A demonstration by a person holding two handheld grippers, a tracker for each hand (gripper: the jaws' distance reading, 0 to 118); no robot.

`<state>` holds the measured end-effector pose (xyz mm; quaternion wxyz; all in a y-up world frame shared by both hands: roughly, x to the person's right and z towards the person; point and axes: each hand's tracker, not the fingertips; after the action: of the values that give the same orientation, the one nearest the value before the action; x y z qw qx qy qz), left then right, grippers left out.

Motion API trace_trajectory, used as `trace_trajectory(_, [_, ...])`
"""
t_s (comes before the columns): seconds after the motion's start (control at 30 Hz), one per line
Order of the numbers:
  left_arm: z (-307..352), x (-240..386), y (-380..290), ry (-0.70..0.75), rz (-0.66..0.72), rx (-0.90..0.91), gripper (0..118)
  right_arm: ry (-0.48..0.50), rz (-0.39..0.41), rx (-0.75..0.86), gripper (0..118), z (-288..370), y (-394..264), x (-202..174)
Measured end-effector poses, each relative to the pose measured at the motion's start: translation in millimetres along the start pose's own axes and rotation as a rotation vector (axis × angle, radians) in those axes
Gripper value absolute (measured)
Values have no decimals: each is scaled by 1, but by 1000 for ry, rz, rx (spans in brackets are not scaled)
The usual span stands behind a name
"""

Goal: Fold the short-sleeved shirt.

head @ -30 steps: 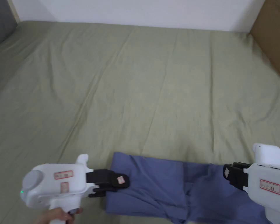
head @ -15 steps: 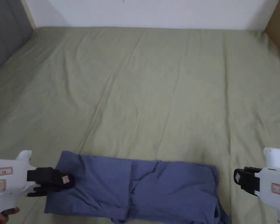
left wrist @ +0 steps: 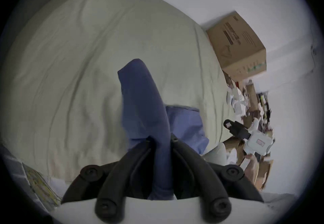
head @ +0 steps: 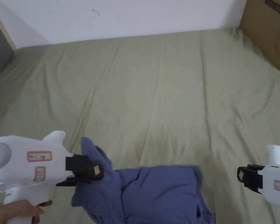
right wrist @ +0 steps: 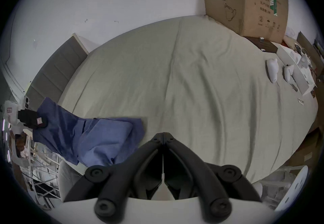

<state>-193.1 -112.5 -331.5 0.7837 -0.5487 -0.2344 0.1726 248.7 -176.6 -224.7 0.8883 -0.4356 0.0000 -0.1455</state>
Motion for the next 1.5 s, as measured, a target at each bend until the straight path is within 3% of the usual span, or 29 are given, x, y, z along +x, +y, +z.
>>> trace_trajectory(0.07, [-27,26,2,-15,-81,-45,9,-6,-16,6,0,3,-2,9])
trace_trajectory(0.4, [-157,94,-9,-39,-170,-245,14,-38,-104,-2,0,3,-12,45])
trace_trajectory(0.47, [-164,97,-11,-77,-177,-286,43,-40,-117,-4,0,1,-13,49])
trace_trajectory(0.5, [-165,97,-11,-104,-149,-289,67,-40,-123,-5,0,0,-13,51])
trace_trajectory(0.57, [-163,97,-10,-187,-110,-301,85,-42,-130,-10,0,-2,-13,52])
trace_trajectory(0.63, [-156,101,-9,-267,-97,-306,117,-41,-130,-12,0,-3,-14,51])
trace_trajectory(0.67, [-147,99,-7,-296,-82,-269,117,-38,-131,-13,0,-3,-13,51])
trace_trajectory(0.73, [-132,93,-3,-310,-66,-208,112,-29,-127,-10,0,-3,-12,49])
trace_trajectory(0.8, [-115,80,1,-292,-37,-134,92,-28,-117,-7,0,-2,-10,46])
trace_trajectory(0.87, [-104,64,-1,-237,-10,-72,28,-31,-104,-2,0,0,-9,45])
trace_trajectory(0.9, [-104,55,-3,-198,7,-49,7,-31,-101,1,0,0,-9,44])
trace_trajectory(1.03, [-123,32,-20,-72,-28,-82,2,-20,-101,4,0,0,-8,45])
trace_trajectory(1.17, [-154,36,-52,-179,16,-190,2,-23,-103,-1,0,-2,-10,47])
trace_trajectory(1.2, [-163,44,-58,-207,-28,-185,2,-23,-108,-2,0,-2,-11,49])
trace_trajectory(1.3, [-192,60,-73,-171,-57,-254,1,-27,-119,-8,0,-3,-13,51])
trace_trajectory(1.43, [-208,72,-81,-253,-15,-279,1,-30,-121,-13,0,-2,-15,55])
trace_trajectory(1.5, [-217,81,-84,-251,-63,-289,1,-33,-124,-18,0,-4,-15,56])
